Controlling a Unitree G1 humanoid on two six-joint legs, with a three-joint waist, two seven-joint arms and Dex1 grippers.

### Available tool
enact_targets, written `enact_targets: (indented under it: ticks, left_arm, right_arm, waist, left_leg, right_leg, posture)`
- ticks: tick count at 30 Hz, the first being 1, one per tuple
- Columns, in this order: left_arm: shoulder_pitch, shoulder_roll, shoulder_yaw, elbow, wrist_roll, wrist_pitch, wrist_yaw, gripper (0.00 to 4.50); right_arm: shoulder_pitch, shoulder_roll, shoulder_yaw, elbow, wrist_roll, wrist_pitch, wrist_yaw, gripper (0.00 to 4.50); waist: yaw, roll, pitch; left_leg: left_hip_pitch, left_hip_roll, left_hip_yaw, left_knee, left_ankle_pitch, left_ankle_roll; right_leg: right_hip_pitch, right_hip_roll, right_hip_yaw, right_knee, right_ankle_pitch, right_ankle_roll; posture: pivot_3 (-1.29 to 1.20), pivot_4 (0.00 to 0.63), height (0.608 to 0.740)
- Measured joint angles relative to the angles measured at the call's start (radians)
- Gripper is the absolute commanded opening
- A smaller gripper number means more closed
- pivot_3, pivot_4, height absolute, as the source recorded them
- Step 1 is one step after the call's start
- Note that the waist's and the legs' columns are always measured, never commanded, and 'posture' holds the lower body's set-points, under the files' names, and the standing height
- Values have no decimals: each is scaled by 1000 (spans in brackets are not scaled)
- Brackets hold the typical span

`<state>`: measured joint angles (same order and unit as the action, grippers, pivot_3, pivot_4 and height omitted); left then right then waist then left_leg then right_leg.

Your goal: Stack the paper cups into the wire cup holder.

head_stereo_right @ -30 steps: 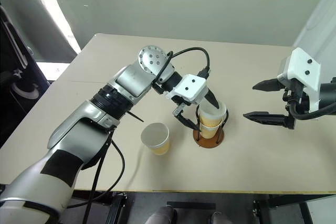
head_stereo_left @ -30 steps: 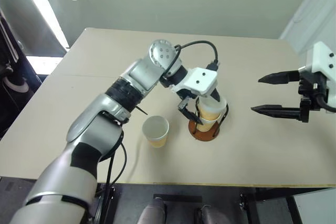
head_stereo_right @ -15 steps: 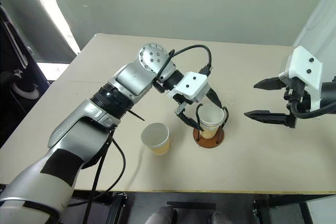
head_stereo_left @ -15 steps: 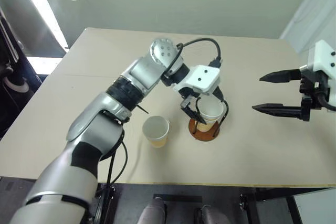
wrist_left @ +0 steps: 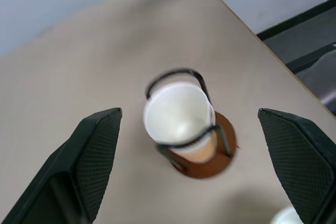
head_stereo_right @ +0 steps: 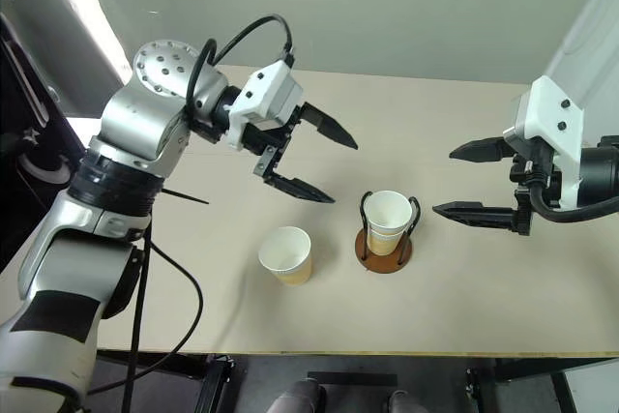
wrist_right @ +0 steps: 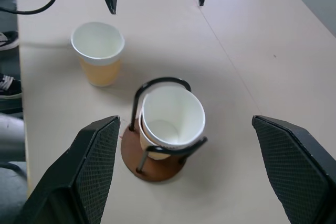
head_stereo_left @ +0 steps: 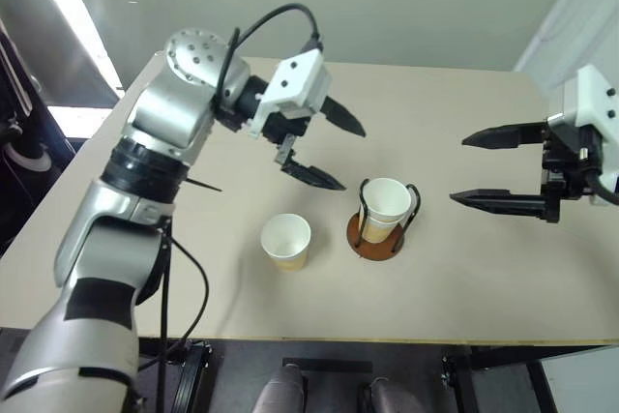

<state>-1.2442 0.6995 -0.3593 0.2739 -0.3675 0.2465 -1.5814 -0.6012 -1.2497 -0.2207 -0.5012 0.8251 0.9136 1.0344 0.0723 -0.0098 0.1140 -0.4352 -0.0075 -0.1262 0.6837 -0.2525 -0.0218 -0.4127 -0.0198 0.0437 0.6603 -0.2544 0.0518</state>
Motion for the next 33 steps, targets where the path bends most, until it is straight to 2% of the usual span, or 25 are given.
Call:
enact_targets:
  ticks: [8, 14, 20, 33]
  left_arm:
    - [109, 133, 125, -162, -44, 112, 1, 4440]
    - [184, 190, 144, -202, 9, 72, 7, 4440]
    - [220, 196, 108, -150, 139, -51, 13, 4440]
    - [247, 121, 56, -24, 229, -127, 11, 4440]
  right_arm:
    - [-12, 19, 7, -28, 41, 31, -26, 4125]
    - [-16, 63, 14, -91, 93, 53, -58, 4125]
    - [-26, 85, 50, -94, 94, 53, -71, 4125]
    - [-27, 94, 51, -130, 113, 57, -83, 4125]
  waist:
    - [-9, 0, 0]
    - [-12, 0, 0]
    - [-16, 0, 0]
    - [-18, 0, 0]
  left_leg:
    - [1, 0, 1, -2, 0, 0]
    - [2, 0, 1, -1, 0, 0]
    - [2, 0, 1, -2, 0, 1]
    - [1, 0, 2, -2, -1, 1]
  right_leg:
    - [-1, 0, 2, 0, 0, 0]
    - [-1, 0, 4, 0, 0, 0]
    - [-1, 0, 5, 1, 0, 0]
    - [-2, 0, 6, 0, 0, 0]
  posture:
    - [0, 150, 740]
    - [0, 150, 740]
    - [0, 150, 740]
    - [0, 150, 740]
